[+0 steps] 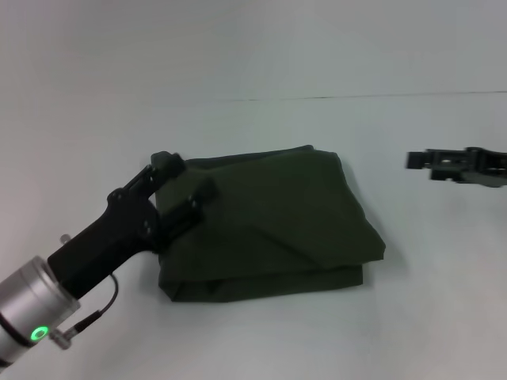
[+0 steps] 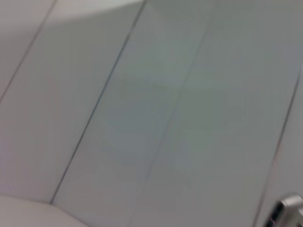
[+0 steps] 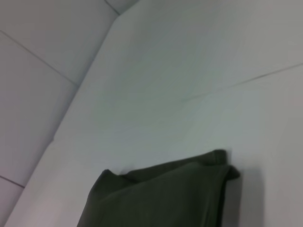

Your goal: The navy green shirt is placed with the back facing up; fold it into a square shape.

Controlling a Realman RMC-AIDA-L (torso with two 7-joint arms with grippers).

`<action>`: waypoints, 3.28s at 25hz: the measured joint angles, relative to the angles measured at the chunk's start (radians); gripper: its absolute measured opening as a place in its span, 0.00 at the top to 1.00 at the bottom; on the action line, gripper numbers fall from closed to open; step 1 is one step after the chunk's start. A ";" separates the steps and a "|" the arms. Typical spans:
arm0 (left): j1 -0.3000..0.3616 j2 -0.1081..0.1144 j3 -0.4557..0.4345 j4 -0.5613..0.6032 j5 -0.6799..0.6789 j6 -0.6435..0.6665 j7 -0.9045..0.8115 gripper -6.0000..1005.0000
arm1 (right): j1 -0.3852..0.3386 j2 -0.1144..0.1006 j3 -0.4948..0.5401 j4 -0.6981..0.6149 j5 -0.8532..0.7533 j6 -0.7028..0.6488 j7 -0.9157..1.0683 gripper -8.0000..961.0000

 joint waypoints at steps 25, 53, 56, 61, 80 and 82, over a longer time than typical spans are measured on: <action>0.048 0.003 0.282 0.139 0.001 0.080 0.053 0.17 | 0.083 0.097 -0.077 0.056 0.042 0.104 -0.133 0.30; 0.049 -0.001 0.285 0.116 0.000 0.071 0.057 0.18 | 0.165 0.176 -0.327 0.148 0.067 0.405 -0.304 0.98; 0.049 0.000 0.285 0.116 -0.003 0.071 0.057 0.18 | 0.120 0.176 -0.326 0.092 0.141 0.373 -0.332 0.98; 0.050 0.000 0.286 0.116 -0.005 0.071 0.055 0.18 | 0.057 0.149 -0.324 0.017 0.199 0.324 -0.233 0.97; 0.048 0.000 0.277 0.116 -0.009 0.068 0.059 0.18 | 0.025 0.060 -0.330 0.095 0.149 0.199 0.030 0.52; 0.046 0.000 0.277 0.116 -0.009 0.063 0.060 0.18 | 0.022 0.060 -0.327 0.100 0.149 0.204 0.032 0.46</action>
